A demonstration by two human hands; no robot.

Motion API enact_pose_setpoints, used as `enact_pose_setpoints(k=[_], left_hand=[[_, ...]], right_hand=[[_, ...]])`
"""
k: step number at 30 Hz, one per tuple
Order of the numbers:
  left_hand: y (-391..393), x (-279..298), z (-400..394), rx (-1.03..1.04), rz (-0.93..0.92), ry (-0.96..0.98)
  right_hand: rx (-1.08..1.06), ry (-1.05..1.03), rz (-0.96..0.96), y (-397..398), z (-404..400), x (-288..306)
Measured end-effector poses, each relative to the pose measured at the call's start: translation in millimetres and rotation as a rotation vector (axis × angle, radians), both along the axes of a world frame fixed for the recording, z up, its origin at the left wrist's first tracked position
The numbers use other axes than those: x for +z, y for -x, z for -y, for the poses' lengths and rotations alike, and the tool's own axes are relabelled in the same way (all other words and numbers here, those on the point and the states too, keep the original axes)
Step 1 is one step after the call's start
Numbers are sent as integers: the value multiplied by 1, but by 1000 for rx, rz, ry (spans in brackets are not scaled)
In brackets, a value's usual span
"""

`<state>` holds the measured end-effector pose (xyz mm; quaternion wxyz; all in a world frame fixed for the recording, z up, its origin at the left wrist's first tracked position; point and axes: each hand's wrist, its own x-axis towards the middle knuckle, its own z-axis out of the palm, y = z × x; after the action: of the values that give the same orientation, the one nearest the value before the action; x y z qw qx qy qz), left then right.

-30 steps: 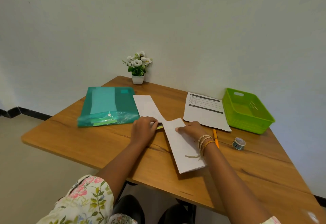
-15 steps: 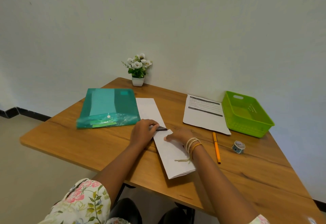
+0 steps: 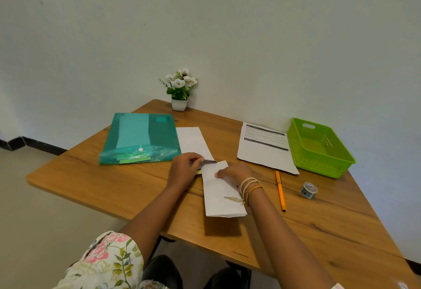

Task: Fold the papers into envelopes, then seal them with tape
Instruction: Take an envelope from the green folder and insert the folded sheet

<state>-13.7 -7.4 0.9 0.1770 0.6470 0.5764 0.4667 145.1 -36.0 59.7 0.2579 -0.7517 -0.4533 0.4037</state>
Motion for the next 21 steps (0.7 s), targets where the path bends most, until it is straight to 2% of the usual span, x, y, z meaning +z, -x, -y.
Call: enact_pose_setpoints(k=[5,10,14,17,21], left_hand=[[2,-1,0,-23,-23,-35],[2,1,0,-75,6,-25],[3,1,2,-98,5,-9],[2,1,2,-83,20,8],[3,2,3,-78,32,28]], right_hand=[[138,81,69,5,1,0],[204,65,43,15,0,-1],[87,22,-41,15,-2,-3],[2,-27,-184,14,2,-5],[62,162,-345,6,9,1]])
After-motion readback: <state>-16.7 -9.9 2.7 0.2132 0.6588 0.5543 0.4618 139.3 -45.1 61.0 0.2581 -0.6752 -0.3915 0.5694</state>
